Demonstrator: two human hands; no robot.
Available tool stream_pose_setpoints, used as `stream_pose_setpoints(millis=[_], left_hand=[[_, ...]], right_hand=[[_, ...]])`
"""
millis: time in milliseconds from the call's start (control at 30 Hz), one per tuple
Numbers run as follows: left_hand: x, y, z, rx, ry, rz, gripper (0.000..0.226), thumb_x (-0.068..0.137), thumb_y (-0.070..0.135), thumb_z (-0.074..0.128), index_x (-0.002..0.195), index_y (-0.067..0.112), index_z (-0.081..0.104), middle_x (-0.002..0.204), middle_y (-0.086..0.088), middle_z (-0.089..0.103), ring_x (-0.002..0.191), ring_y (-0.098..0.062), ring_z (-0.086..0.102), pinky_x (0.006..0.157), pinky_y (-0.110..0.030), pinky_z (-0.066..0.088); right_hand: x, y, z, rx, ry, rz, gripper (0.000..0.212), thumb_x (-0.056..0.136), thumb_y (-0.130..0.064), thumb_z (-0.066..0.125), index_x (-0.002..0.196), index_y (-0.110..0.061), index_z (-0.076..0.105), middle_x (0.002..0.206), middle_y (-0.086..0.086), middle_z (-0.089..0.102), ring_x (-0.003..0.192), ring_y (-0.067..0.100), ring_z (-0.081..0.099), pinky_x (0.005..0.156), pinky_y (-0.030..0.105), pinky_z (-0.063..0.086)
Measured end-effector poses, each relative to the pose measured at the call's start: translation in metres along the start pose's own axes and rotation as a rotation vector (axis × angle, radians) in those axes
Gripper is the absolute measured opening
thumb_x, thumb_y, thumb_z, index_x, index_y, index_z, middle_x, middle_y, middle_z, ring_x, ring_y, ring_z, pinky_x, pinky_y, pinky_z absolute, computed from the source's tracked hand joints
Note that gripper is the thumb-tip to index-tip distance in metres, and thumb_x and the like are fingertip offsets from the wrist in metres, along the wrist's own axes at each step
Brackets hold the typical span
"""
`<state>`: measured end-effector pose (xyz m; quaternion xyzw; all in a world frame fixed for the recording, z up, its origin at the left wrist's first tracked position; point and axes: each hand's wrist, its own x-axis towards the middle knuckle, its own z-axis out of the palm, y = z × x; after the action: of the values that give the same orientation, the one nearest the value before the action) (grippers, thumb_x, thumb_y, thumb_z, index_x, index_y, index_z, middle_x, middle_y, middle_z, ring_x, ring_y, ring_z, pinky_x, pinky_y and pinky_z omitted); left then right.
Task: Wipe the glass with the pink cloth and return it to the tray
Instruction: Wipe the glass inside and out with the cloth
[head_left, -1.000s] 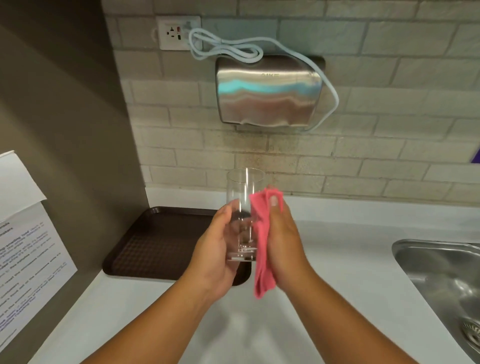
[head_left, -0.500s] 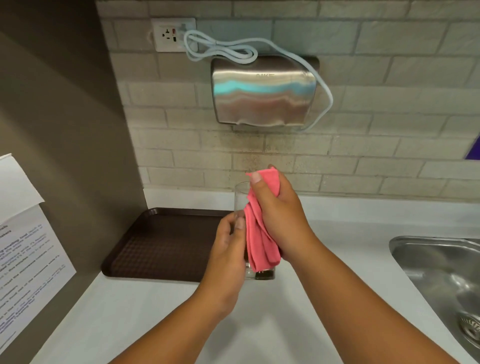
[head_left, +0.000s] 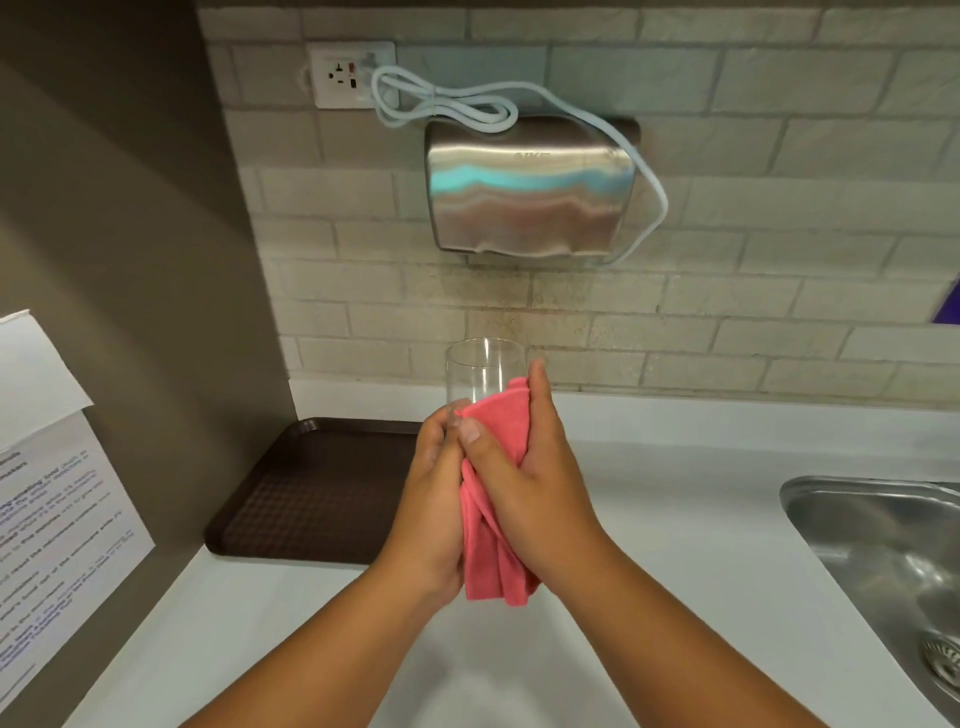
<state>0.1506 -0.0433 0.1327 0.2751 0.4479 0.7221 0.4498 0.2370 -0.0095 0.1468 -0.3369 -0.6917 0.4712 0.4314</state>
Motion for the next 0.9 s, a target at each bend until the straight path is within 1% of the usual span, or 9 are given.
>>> stream_pose_setpoints(millis=[167,267,333,467,533,600,700,800,900], left_hand=[[-0.006,-0.006,-0.002,0.01,-0.097,-0.021,0.041,0.107,0.049,0.051,0.135,0.024,0.066,0.129,-0.008,0.08,0.121,-0.026,0.077,0.092,-0.041,0.065],[-0.011,-0.007,-0.002,0.026,-0.131,-0.014,0.06,0.09,0.06,0.065,0.137,0.022,0.066,0.135,-0.018,0.075,0.126,-0.033,0.073,0.097,-0.046,0.063],[-0.011,-0.004,-0.001,0.012,-0.144,-0.013,0.073,0.083,0.061,0.07,0.141,0.018,0.064,0.143,-0.03,0.063,0.122,-0.04,0.071,0.104,-0.056,0.057],[-0.002,0.007,-0.002,-0.081,-0.121,0.013,0.064,0.081,0.061,0.067,0.132,0.022,0.07,0.112,-0.02,0.076,0.09,-0.026,0.08,0.073,-0.042,0.067],[0.003,0.011,-0.002,-0.043,-0.085,0.027,0.066,0.079,0.061,0.064,0.132,0.021,0.07,0.115,-0.02,0.077,0.098,-0.032,0.081,0.084,-0.048,0.067],[0.002,0.013,-0.001,-0.032,-0.073,0.02,0.07,0.082,0.058,0.065,0.137,0.015,0.067,0.13,-0.025,0.075,0.121,-0.04,0.074,0.103,-0.052,0.061],[0.001,0.007,-0.004,-0.023,-0.089,0.032,0.063,0.084,0.054,0.067,0.135,0.016,0.069,0.12,-0.013,0.082,0.111,-0.026,0.08,0.087,-0.035,0.066],[0.002,0.006,-0.006,-0.008,-0.111,0.05,0.041,0.102,0.038,0.06,0.135,0.013,0.066,0.114,-0.008,0.083,0.104,-0.022,0.081,0.083,-0.031,0.066],[0.0,0.01,-0.004,-0.009,-0.118,0.049,0.051,0.096,0.043,0.061,0.137,0.014,0.065,0.124,-0.014,0.08,0.116,-0.03,0.078,0.096,-0.042,0.065]], right_hand=[[0.02,-0.017,-0.013,-0.087,0.057,-0.074,0.092,0.087,-0.075,0.051,0.162,-0.048,0.006,0.167,-0.011,0.033,0.143,0.01,0.045,0.115,0.04,0.043],[0.04,-0.035,-0.029,0.069,0.136,-0.041,0.047,0.096,-0.067,0.048,0.134,-0.042,0.058,0.117,-0.004,0.071,0.094,0.007,0.071,0.088,0.04,0.06],[0.045,-0.041,-0.035,0.139,0.176,-0.002,0.032,0.101,-0.065,0.043,0.107,-0.043,0.066,0.094,-0.006,0.073,0.082,0.006,0.073,0.078,0.036,0.061],[0.026,-0.034,-0.027,0.32,0.124,0.111,0.028,0.097,-0.07,0.038,0.112,-0.058,0.059,0.109,-0.002,0.076,0.094,0.02,0.077,0.074,0.037,0.063],[0.008,-0.022,-0.013,0.239,0.056,0.061,0.036,0.094,-0.073,0.037,0.129,-0.071,0.047,0.128,-0.012,0.071,0.11,0.008,0.071,0.092,0.035,0.06],[-0.008,-0.01,0.002,0.029,0.033,-0.054,0.062,0.096,-0.072,0.04,0.154,-0.065,0.017,0.166,-0.018,0.034,0.146,-0.001,0.038,0.118,0.029,0.037],[-0.013,-0.003,0.009,-0.16,0.06,-0.149,0.083,0.095,-0.061,0.042,0.161,-0.049,-0.006,0.172,-0.024,-0.002,0.154,-0.01,-0.002,0.123,0.023,0.012],[-0.008,-0.003,0.004,-0.15,0.055,-0.143,0.085,0.095,-0.062,0.045,0.162,-0.048,-0.005,0.173,-0.022,-0.001,0.156,-0.005,0.0,0.127,0.03,0.014],[0.0,-0.013,0.002,-0.062,0.079,-0.152,0.088,0.091,-0.066,0.049,0.161,-0.052,0.0,0.173,-0.019,0.012,0.156,0.0,0.016,0.125,0.037,0.027]])
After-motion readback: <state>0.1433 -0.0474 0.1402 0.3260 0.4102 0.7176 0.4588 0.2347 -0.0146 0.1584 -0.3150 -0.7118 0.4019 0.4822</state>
